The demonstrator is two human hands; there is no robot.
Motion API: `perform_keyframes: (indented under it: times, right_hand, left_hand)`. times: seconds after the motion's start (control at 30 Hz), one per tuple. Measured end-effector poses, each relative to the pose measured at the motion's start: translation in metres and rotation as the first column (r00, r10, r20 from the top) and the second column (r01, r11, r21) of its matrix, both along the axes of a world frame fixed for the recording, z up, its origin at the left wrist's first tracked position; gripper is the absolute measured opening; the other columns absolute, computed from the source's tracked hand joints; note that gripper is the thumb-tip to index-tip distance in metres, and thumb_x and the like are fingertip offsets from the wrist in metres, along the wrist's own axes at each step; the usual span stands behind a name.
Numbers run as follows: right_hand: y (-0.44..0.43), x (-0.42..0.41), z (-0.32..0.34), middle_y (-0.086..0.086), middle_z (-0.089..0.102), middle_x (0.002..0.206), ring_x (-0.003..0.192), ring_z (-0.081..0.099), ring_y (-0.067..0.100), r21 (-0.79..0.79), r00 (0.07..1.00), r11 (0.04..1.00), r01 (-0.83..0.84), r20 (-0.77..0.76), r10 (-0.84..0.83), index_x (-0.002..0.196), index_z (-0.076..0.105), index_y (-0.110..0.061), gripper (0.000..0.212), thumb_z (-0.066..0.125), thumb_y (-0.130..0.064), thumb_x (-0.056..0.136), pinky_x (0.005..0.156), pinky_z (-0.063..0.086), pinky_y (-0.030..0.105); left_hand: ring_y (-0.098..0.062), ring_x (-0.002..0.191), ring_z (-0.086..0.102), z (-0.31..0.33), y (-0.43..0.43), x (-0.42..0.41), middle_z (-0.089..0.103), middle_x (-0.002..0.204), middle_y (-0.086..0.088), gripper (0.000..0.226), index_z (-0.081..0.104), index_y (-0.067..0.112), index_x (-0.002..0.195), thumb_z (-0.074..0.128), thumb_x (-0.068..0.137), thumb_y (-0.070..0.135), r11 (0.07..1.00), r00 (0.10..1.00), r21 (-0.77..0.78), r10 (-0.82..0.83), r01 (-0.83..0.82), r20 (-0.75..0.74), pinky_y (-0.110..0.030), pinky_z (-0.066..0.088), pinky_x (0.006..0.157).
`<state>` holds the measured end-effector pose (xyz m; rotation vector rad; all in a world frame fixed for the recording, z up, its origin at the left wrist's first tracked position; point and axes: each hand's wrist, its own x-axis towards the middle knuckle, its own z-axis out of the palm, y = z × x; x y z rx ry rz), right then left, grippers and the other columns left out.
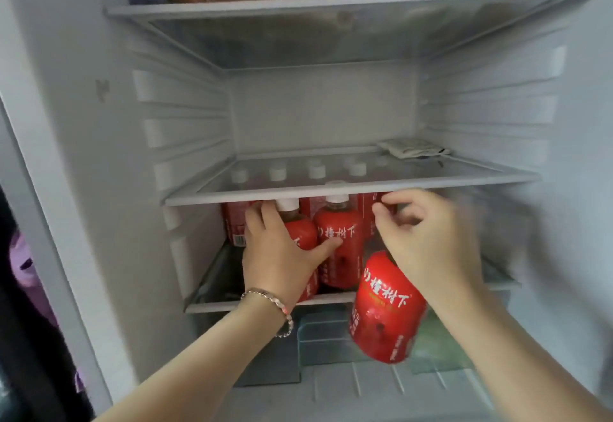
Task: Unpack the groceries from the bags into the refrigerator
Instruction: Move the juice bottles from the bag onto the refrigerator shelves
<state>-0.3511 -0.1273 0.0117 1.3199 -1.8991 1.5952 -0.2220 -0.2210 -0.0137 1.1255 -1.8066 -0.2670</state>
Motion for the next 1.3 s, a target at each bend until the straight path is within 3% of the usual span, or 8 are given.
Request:
perform_keyframes:
  times: [0.17, 0.4, 0.57, 0.7, 0.9, 1.03, 1.17, 1.3]
  right_hand:
    - [0.015, -0.026, 0.023, -0.011, 0.055, 0.055, 0.068, 0.066, 0.031, -0.271, 0.977, 0.94, 0.206, 0.012, -0.211, 0.084, 0.066, -0.02, 0.01, 0.062, -0.028, 0.08, 0.066, 0.049, 0.036]
    - [-0.003, -0.038, 0.007, 0.007, 0.068, 0.082, 0.085, 0.063, 0.034, -0.082, 0.944, 0.942, 0.326, -0.031, -0.329, 0.089, 0.059, -0.011, 0.03, 0.056, -0.041, 0.089, 0.062, 0.03, 0.03]
    - [-0.009, -0.038, -0.024, 0.019, 0.062, 0.099, 0.093, 0.051, 0.043, -0.077, 0.916, 0.927, 0.367, -0.145, -0.374, 0.11, 0.051, -0.005, 0.053, 0.064, -0.045, 0.078, 0.069, 0.039, 0.039]
    - [-0.004, -0.037, -0.035, 0.015, 0.058, 0.112, 0.107, 0.05, 0.036, -0.079, 0.962, 0.962, 0.26, 0.106, -0.251, 0.124, 0.047, -0.002, 0.07, 0.07, -0.044, 0.073, 0.083, 0.044, 0.041]
    - [-0.04, -0.055, -0.024, 0.016, 0.056, 0.112, 0.107, 0.053, 0.034, 0.071, 0.962, 0.973, 0.219, 0.148, -0.228, 0.116, 0.054, -0.002, 0.066, 0.068, -0.053, 0.076, 0.08, 0.04, 0.034]
    - [-0.07, -0.071, -0.02, 0.021, 0.042, 0.132, 0.119, 0.042, 0.04, 0.364, 0.934, 0.867, 0.341, -0.024, -0.357, 0.131, 0.04, -0.004, 0.088, 0.057, -0.07, 0.075, 0.093, 0.04, 0.048]
    - [-0.084, -0.09, -0.008, 0.019, 0.044, 0.133, 0.116, 0.05, 0.037, 0.565, 0.935, 0.764, 0.31, -0.035, -0.353, 0.132, 0.044, -0.008, 0.092, 0.047, -0.078, 0.073, 0.087, 0.045, 0.04]
    - [-0.094, -0.1, -0.025, 0.019, 0.057, 0.121, 0.11, 0.055, 0.035, 0.481, 0.965, 0.863, 0.156, 0.112, -0.237, 0.129, 0.042, -0.011, 0.065, 0.056, -0.056, 0.085, 0.083, 0.045, 0.037]
  left_hand:
    - [-0.018, 0.123, 0.043, -0.013, -0.003, -0.005, 0.028, 0.138, -0.003, 0.095, 0.032, 0.012, 0.137, 0.085, 0.061, 0.038, 0.996, 0.975, -0.052, -0.08, 0.07, -0.207, -0.019, 0.035, 0.095]
    - [-0.025, 0.128, 0.04, -0.029, -0.006, -0.008, 0.02, 0.143, 0.002, 0.099, 0.023, 0.021, 0.144, 0.079, 0.065, 0.043, 0.997, 0.975, -0.068, -0.059, 0.045, -0.213, -0.045, 0.048, 0.097]
    - [-0.027, 0.125, 0.043, -0.036, -0.009, -0.009, 0.019, 0.145, -0.003, 0.101, 0.021, 0.022, 0.146, 0.079, 0.065, 0.041, 0.995, 0.97, -0.076, -0.08, 0.064, -0.228, -0.034, 0.047, 0.092]
    - [-0.026, 0.123, 0.044, -0.038, -0.012, -0.01, 0.019, 0.145, -0.003, 0.101, 0.021, 0.022, 0.146, 0.079, 0.064, 0.04, 0.995, 0.969, -0.069, -0.088, 0.074, -0.229, -0.027, 0.043, 0.088]
    - [-0.029, 0.121, 0.048, -0.033, -0.018, -0.005, 0.021, 0.146, -0.003, 0.103, 0.021, 0.023, 0.145, 0.078, 0.063, 0.048, 0.998, 0.989, -0.04, -0.053, 0.048, -0.141, -0.041, 0.051, 0.091]
    - [-0.027, 0.122, 0.047, -0.033, -0.023, -0.003, 0.021, 0.146, -0.002, 0.102, 0.021, 0.026, 0.144, 0.078, 0.063, 0.046, 0.996, 0.981, -0.022, -0.091, 0.089, -0.172, -0.04, 0.049, 0.094]
    - [-0.025, 0.122, 0.047, -0.035, -0.023, -0.005, 0.02, 0.146, 0.0, 0.1, 0.02, 0.026, 0.145, 0.078, 0.064, 0.044, 0.995, 0.978, -0.02, -0.097, 0.095, -0.186, -0.036, 0.048, 0.091]
    - [-0.024, 0.123, 0.046, -0.036, -0.025, -0.005, 0.018, 0.146, 0.003, 0.101, 0.018, 0.028, 0.145, 0.077, 0.064, 0.044, 0.993, 0.973, -0.01, -0.117, 0.117, -0.199, -0.032, 0.046, 0.091]
